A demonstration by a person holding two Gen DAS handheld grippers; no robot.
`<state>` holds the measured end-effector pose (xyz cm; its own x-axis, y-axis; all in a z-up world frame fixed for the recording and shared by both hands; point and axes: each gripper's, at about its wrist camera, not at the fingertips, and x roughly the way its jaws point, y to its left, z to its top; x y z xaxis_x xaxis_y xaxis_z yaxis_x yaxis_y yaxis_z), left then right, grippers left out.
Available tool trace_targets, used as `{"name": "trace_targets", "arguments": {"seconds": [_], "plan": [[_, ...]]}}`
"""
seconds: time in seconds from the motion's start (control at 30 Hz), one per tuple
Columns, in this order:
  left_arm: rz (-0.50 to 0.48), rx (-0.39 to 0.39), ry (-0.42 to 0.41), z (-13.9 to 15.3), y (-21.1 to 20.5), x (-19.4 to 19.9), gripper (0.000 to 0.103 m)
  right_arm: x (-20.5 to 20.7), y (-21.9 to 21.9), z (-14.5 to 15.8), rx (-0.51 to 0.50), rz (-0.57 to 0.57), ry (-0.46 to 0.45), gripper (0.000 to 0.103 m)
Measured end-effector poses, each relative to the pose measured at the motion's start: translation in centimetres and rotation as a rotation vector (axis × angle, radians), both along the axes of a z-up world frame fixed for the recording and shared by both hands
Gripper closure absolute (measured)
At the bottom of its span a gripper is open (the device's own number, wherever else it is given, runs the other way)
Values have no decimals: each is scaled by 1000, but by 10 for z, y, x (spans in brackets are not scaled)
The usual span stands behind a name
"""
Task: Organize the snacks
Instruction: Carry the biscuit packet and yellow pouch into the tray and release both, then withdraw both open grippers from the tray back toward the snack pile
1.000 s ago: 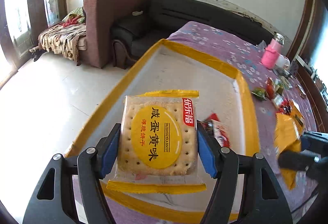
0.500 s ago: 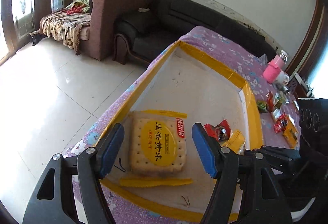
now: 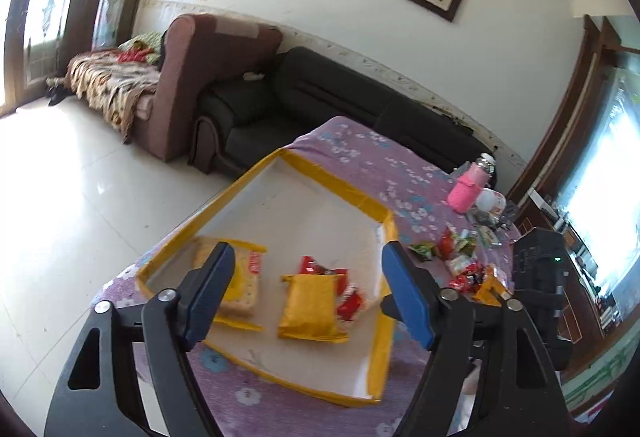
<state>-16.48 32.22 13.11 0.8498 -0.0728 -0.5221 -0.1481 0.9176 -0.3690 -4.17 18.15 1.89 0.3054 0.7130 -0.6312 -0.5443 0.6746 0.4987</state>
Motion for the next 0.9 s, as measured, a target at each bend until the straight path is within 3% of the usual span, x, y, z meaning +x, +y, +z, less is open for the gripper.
{"name": "trace_targets", "arguments": {"seconds": [0.17, 0.3, 0.43, 0.6, 0.9], "plan": [[-69, 56, -6, 18, -38, -8, 25, 13, -36, -11, 51, -60, 36, 48], [-34, 123, -1, 33, -50, -19, 25, 23, -61, -11, 53, -105, -2, 48], [20, 135, 0, 38, -55, -21, 25, 28, -89, -8, 92, -143, -10, 48], [4, 139, 32, 30, -77, -8, 25, 26, -118, -3, 109, -179, -44, 43], [23, 158, 22, 48, -92, -22, 25, 34, -156, -24, 82, -297, -101, 43]]}}
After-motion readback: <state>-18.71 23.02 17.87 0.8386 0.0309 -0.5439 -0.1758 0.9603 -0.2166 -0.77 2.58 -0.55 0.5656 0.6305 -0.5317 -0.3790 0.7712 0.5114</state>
